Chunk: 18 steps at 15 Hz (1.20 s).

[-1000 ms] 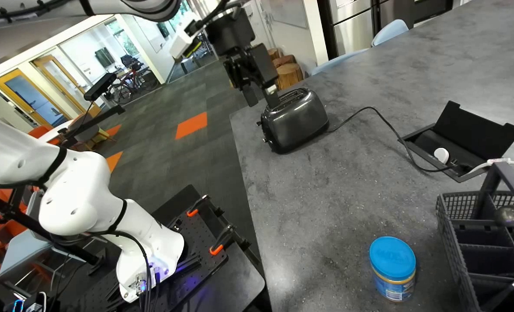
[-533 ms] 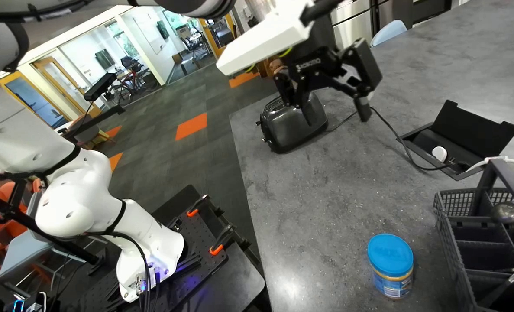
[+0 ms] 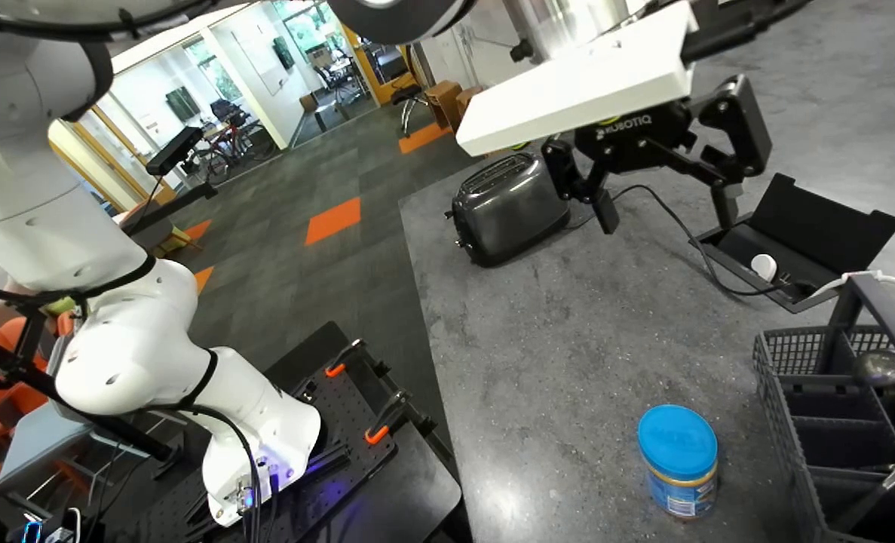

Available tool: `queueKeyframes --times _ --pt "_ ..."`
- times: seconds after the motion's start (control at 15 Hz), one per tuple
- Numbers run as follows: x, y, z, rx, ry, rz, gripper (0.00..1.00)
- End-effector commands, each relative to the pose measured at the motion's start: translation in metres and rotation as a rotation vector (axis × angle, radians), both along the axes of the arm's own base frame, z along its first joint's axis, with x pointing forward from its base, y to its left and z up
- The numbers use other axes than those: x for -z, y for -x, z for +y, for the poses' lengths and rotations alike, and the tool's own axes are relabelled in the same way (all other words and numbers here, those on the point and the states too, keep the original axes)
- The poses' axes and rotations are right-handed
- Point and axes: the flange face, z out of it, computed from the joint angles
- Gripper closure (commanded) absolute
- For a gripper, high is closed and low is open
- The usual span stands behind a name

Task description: Move the cutlery basket closer to the bread toaster

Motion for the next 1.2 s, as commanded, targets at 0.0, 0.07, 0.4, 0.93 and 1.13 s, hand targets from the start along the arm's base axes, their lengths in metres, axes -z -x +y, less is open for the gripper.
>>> queueKeyframes --times 0.0,0.07,0.4,0.93,1.13 --pt "0.001 -0.008 -0.013 -0.011 0.093 -0.021 0.0" --pt "0.002 -0.01 -0.021 -0.025 0.126 -0.042 0.0" --pt "0.042 -0.018 -0.078 -0.092 0.201 -0.061 0.0" --pt "0.094 -0.04 -0.137 -0.07 0.172 -0.012 0.0" --pt "0.105 -0.055 -0.141 -0.071 0.114 -0.019 0.0"
